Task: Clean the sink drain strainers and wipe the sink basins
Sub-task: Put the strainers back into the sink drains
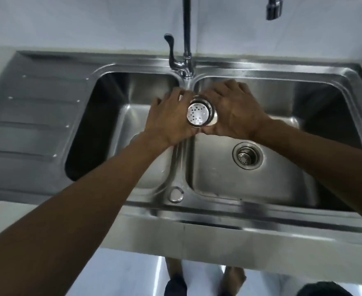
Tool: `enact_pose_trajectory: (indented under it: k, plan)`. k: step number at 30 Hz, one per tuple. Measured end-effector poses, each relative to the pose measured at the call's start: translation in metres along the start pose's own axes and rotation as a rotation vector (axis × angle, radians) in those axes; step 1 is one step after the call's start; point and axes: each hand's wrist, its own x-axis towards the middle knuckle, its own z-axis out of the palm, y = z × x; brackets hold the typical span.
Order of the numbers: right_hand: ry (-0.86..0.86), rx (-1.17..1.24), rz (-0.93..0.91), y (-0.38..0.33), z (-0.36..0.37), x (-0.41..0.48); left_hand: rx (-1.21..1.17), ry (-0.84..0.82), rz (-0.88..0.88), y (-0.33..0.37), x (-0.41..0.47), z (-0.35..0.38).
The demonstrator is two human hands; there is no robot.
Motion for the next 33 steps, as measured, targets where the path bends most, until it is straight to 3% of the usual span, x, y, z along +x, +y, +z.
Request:
enact_pose_trajectory:
  k: [7, 12, 22, 33]
  plan:
    - [-0.009, 0.021, -0.128, -0.116, 0.026, 0.083, 0.061, -0.038, -0.185, -0.124, -0.042, -0.026]
    - [-0.100, 0.007, -0.146, -0.160, 0.079, 0.118, 0.052, -0.154, -0.252, -0.183, -0.052, 0.008]
    - [-0.370, -0.041, -0.053, -0.167, 0.166, 0.157, 0.048, -0.364, -0.208, -0.231, -0.016, 0.096]
    - [-0.473, -0.110, -0.032, -0.166, 0.185, 0.166, 0.052, -0.408, -0.154, -0.239, -0.008, 0.126]
